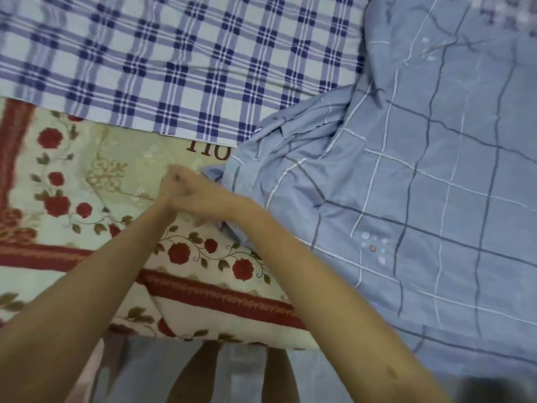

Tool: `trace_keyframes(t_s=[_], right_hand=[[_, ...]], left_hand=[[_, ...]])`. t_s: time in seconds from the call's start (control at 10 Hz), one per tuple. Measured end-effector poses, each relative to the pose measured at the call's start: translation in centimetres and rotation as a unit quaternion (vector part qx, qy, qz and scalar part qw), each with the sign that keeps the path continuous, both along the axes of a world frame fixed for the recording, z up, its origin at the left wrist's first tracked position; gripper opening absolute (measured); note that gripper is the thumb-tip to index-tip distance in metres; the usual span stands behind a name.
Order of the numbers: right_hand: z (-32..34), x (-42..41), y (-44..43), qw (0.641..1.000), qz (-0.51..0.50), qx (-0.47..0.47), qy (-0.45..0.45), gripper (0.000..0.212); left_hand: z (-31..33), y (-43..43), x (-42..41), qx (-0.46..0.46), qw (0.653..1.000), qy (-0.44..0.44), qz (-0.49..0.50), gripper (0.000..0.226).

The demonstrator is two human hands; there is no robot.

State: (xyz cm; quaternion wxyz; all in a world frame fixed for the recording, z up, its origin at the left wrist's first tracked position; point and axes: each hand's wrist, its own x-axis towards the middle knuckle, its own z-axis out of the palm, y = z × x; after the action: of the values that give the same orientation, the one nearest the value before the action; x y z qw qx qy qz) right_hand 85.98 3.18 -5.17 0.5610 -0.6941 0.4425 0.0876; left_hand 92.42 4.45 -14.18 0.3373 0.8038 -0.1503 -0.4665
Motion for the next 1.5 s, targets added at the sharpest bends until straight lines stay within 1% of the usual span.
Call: trace_keyframes(t_s=[0.1, 0.2, 0.3, 0.4, 0.5, 0.6, 0.7, 0.8, 0.9, 1.0, 1.1, 1.2, 1.3, 1.4, 1.5], right_hand=[[1.2, -2.1, 4.5, 0.991, -0.093, -0.006, -0.095, 0.039], [-0.6, -8.0, 9.8, 0.923, -0.357, -0.114, -0.087, 0.018], [-4.1, -14.6, 13.9, 0.738, -0.672, -0.061, -0.004, 0.012], [-6.1, -21.7, 16.6, 0.496, -0.853, 0.159, 0.018, 0.021], [-6.7, -26.3, 17.2, 0.357, -0.885, 0.238, -0.181, 0.027], [-7.1, -28.4, 16.5, 0.341, -0.875, 0.217, -0.265, 0.07], [-7.9, -30.2, 16.5, 0.311, -0.863, 0.203, -0.343, 0.11], [-7.3, -30.4, 16.3, 0.284, -0.856, 0.199, -0.384, 0.105], [-6.9, -29.9, 16.7, 0.3, -0.836, 0.194, -0.416, 0.078], [-6.9, -30.5, 18.4, 0.306, -0.848, 0.189, -0.389, 0.069], [-6.3, -30.4, 19.4, 0.328, -0.858, 0.203, -0.339, 0.084], [-6.0, -31.0, 20.3, 0.361, -0.879, 0.219, -0.222, 0.056], [-6.4, -31.8, 20.2, 0.385, -0.87, 0.256, -0.172, 0.027], [-5.0, -32.6, 18.9, 0.433, -0.848, 0.26, -0.163, 0.018], [-2.4, -34.3, 15.9, 0.47, -0.822, 0.203, -0.248, 0.013]], left_hand=[[-2.2, 2.7, -0.7, 0.249, 0.95, -0.138, -0.127, 0.049], [-2.7, 5.8, -1.7, 0.101, 0.986, 0.13, -0.038, 0.092], [0.1, 6.3, -5.6, 0.017, 0.977, 0.192, -0.092, 0.103], [1.0, 6.7, -9.3, 0.008, 0.953, 0.298, -0.044, 0.077], [1.2, 6.1, -10.7, 0.036, 0.925, 0.378, 0.012, 0.049], [1.9, 5.9, -12.0, 0.033, 0.925, 0.38, -0.004, 0.028], [2.9, 5.5, -12.3, 0.01, 0.909, 0.414, 0.054, 0.011], [4.0, 5.5, -12.6, 0.011, 0.897, 0.438, 0.056, 0.011], [4.2, 5.6, -12.5, 0.011, 0.919, 0.388, 0.066, 0.012], [3.4, 6.8, -11.7, 0.014, 0.934, 0.35, 0.072, 0.008], [2.8, 8.5, -10.7, 0.03, 0.939, 0.338, 0.056, 0.014], [2.8, 10.5, -9.7, 0.04, 0.943, 0.329, 0.034, 0.017], [3.5, 9.8, -9.7, 0.036, 0.943, 0.325, 0.057, 0.018], [4.5, 7.2, -10.3, 0.042, 0.958, 0.284, 0.014, 0.01], [6.5, 3.4, -11.1, 0.007, 0.943, 0.331, 0.021, 0.015]])
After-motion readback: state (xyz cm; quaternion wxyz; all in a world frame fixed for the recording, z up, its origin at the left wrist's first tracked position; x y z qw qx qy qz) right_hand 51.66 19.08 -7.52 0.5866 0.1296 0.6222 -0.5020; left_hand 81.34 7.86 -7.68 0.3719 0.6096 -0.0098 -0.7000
